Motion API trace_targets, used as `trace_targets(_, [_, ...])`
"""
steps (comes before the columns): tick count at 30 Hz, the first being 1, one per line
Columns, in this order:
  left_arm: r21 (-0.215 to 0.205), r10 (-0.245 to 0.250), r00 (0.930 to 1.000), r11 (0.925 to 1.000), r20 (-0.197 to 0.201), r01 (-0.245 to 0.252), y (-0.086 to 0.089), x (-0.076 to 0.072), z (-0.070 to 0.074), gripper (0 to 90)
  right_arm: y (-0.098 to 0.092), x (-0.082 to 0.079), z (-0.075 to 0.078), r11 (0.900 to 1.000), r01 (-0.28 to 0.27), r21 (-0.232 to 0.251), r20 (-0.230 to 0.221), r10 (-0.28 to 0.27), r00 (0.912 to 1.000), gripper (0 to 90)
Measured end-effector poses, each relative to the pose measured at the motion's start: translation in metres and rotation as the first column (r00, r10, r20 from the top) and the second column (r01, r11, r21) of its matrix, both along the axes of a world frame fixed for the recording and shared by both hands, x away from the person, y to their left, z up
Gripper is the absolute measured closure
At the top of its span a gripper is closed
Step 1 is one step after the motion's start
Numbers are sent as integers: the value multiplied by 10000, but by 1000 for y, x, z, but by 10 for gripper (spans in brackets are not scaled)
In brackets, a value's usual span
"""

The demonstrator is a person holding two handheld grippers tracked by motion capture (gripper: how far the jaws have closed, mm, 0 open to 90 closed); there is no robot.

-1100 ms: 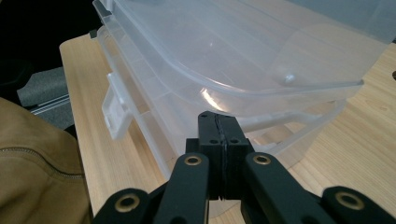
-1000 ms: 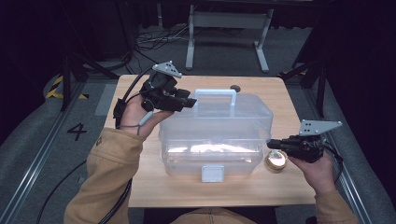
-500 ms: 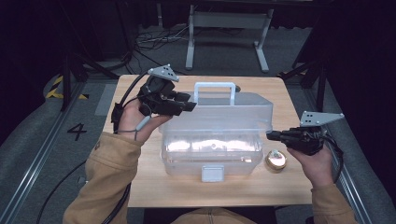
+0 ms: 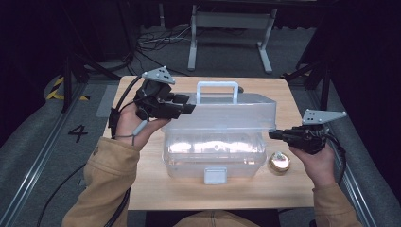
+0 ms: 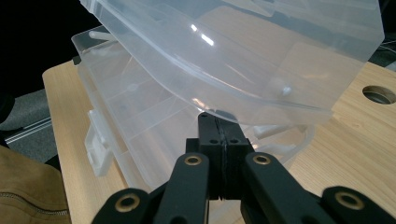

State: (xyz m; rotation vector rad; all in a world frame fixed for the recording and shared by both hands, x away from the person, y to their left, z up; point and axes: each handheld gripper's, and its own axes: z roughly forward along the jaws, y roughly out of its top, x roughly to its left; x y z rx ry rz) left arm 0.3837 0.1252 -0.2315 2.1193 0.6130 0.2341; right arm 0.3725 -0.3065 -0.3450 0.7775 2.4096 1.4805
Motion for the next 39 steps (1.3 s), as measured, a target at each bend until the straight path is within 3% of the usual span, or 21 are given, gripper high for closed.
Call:
trace_targets(15, [-351,-64,10000,9994,52,66,6,-10,-4,619,1,10,11,9982,473,370,113,-477,9988,900])
trace_targets(35, [-567,-231,9992,9982,-315,213,11,-12,-29,626,3,23,22,9919,976,814,191,-995,9949,900])
trace_targets(39, [-481,-246,9995,9986,-184,237,11,-12,-37,643,4,23,23,9915,1031,799,183,-1049,9943,900])
